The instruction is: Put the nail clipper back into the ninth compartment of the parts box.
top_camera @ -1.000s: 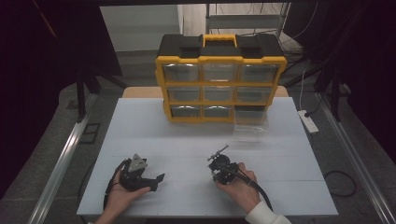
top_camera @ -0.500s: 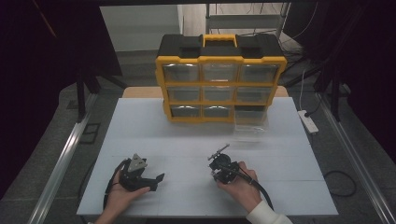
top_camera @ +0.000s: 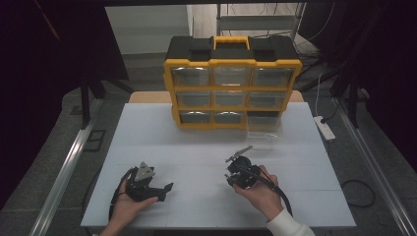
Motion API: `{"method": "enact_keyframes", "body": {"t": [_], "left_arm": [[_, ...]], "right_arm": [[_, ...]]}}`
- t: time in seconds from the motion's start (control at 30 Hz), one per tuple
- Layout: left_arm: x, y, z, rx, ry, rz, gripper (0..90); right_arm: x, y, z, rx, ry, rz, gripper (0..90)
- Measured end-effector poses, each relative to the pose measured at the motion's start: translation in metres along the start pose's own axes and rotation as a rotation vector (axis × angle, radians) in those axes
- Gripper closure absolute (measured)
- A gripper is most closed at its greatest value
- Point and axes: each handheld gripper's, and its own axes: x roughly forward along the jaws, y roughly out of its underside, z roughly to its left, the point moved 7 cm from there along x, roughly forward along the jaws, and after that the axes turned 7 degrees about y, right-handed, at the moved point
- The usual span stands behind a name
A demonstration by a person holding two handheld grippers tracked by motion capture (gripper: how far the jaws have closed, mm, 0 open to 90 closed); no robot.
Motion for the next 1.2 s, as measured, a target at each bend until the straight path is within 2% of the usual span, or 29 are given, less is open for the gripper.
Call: {"method": "enact_keyframes", "body": {"t": [0.4,1.2], "left_arm": [[0.001,0.000,0.000,-0.003,0.000,0.000,7.5],[0.001,0.000,0.000,-0.003,-0.005,0.002,7.5]], "right_arm": [[-0.022,-0.008,-0.007,-0.011,-0.026,-0.073,79.7],[-0.049,-0.019,-0.021,-0.014,-0.054,-0.154,79.6]]}}
